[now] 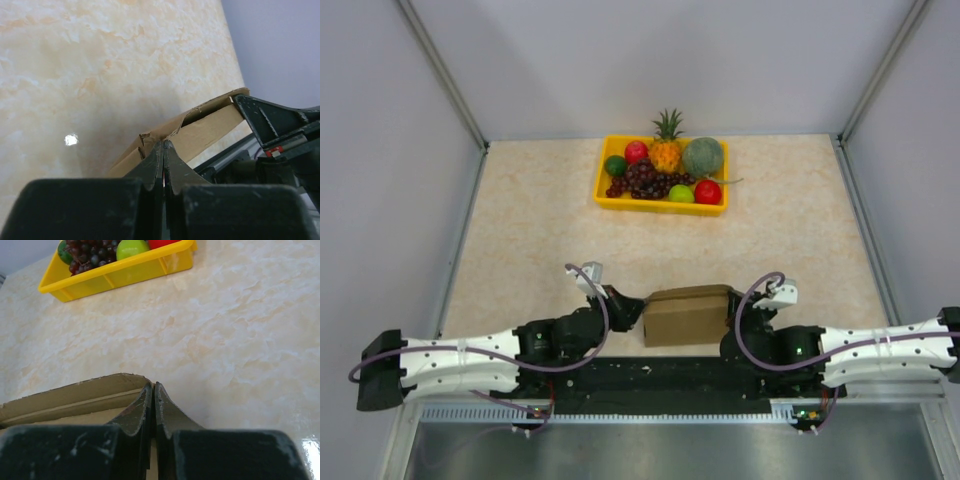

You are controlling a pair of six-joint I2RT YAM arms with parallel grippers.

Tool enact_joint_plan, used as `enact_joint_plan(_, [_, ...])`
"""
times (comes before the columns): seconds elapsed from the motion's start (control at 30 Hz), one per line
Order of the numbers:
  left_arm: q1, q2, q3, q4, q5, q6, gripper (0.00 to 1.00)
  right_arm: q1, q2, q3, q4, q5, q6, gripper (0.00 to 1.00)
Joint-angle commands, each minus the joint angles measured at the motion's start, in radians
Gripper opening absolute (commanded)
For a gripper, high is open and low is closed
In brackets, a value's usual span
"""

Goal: Fold the paper box

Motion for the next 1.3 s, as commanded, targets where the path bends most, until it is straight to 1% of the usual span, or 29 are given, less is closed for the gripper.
enact_joint_plan(0.0, [-0.005,-0.064,-0.088,0.009,0.117,-0.021,0.00,0.026,-0.017,-0.074,-0.098,-0.185,0.023,0.00])
enact_joint_plan(0.13, [-0.006,-0.103,-0.142,0.012,0.135,-0.037,0.00,0.024,-0.069,-0.089,-0.121,-0.182,0.054,0.00])
enact_joint_plan(0.2, [-0.006,-0.110,-0.150,0.051,0.146,-0.029,0.00,0.026,-0.088,-0.092,-0.126,-0.178,0.061,0.00])
enact_joint_plan(0.3, [-0.006,-0.087,-0.135,0.066,0.169,0.002,0.00,0.024,-0.132,-0.075,-0.129,-0.178,0.019,0.00])
enact_joint_plan(0.33, [-0.005,-0.075,-0.124,0.066,0.172,0.008,0.00,0.024,-0.148,-0.068,-0.129,-0.195,-0.010,0.03])
enact_joint_plan(0.37, [-0.008,-0.054,-0.124,0.072,0.181,0.008,0.00,0.024,-0.177,-0.060,-0.129,-0.198,-0.061,0.06])
enact_joint_plan(0.4, [-0.008,-0.043,-0.127,0.081,0.186,0.008,0.00,0.024,-0.194,-0.045,-0.132,-0.204,-0.087,0.14])
enact_joint_plan(0.47, [-0.009,-0.018,-0.130,0.098,0.188,0.011,0.00,0.026,-0.250,-0.025,-0.132,-0.231,-0.173,0.23])
enact_joint_plan(0.5, [-0.011,-0.011,-0.127,0.098,0.183,0.015,0.00,0.023,-0.270,-0.008,-0.141,-0.237,-0.194,0.32])
enact_joint_plan(0.53, [-0.012,-0.003,-0.130,0.098,0.178,0.022,0.00,0.024,-0.292,0.000,-0.144,-0.256,-0.213,0.36])
enact_joint_plan(0.6, [-0.017,0.000,-0.133,0.098,0.166,0.019,0.00,0.024,-0.347,0.020,-0.149,-0.270,-0.257,0.51])
enact_joint_plan(0.67, [-0.019,0.003,-0.136,0.098,0.162,0.019,0.00,0.024,-0.372,0.040,-0.156,-0.298,-0.309,0.58])
enact_joint_plan(0.7, [-0.019,0.002,-0.133,0.091,0.155,0.019,0.00,0.024,-0.382,0.067,-0.164,-0.301,-0.313,0.67])
enact_joint_plan(0.83, [-0.019,0.000,-0.115,0.062,0.151,0.020,0.00,0.023,-0.370,0.161,-0.303,-0.338,-0.267,0.82])
enact_joint_plan(0.87, [-0.019,-0.001,-0.118,0.075,0.152,0.019,0.00,0.021,-0.372,0.169,-0.348,-0.353,-0.233,0.85])
enact_joint_plan(0.93, [-0.019,-0.001,-0.121,0.083,0.155,0.019,0.00,0.012,-0.378,0.176,-0.370,-0.405,-0.190,0.89])
enact_joint_plan(1.0, [-0.022,0.002,-0.118,0.080,0.158,0.019,0.00,-0.017,-0.367,0.223,-0.370,-0.448,-0.195,0.90])
enact_joint_plan(1.03, [-0.026,0.006,-0.115,0.082,0.160,0.019,0.00,-0.032,-0.334,0.254,-0.376,-0.454,-0.202,0.90])
enact_joint_plan(1.07, [-0.029,0.009,-0.111,0.083,0.160,0.017,0.00,-0.054,-0.303,0.332,-0.394,-0.464,-0.196,0.90])
enact_joint_plan(1.1, [-0.031,0.012,-0.108,0.086,0.160,0.019,0.00,-0.128,-0.271,0.372,-0.399,-0.512,-0.205,0.89])
enact_joint_plan(1.13, [-0.034,0.018,-0.105,0.086,0.161,0.022,0.00,-0.178,-0.234,0.412,-0.402,-0.560,-0.225,0.90])
enact_joint_plan(1.17, [-0.035,0.023,-0.101,0.086,0.160,0.023,0.00,-0.243,-0.135,0.451,-0.403,-0.620,-0.286,0.89])
enact_joint_plan(1.2, [-0.037,0.028,-0.095,0.085,0.160,0.025,0.00,-0.353,-0.085,0.519,-0.408,-0.755,-0.320,0.88])
enact_joint_plan(1.23, [-0.040,0.037,-0.092,0.088,0.161,0.025,0.00,-0.399,-0.030,0.550,-0.419,-0.808,-0.340,0.88])
enact_joint_plan(1.27, [-0.040,0.040,-0.090,0.089,0.161,0.026,0.00,-0.416,0.039,0.579,-0.432,-0.835,-0.348,0.87])
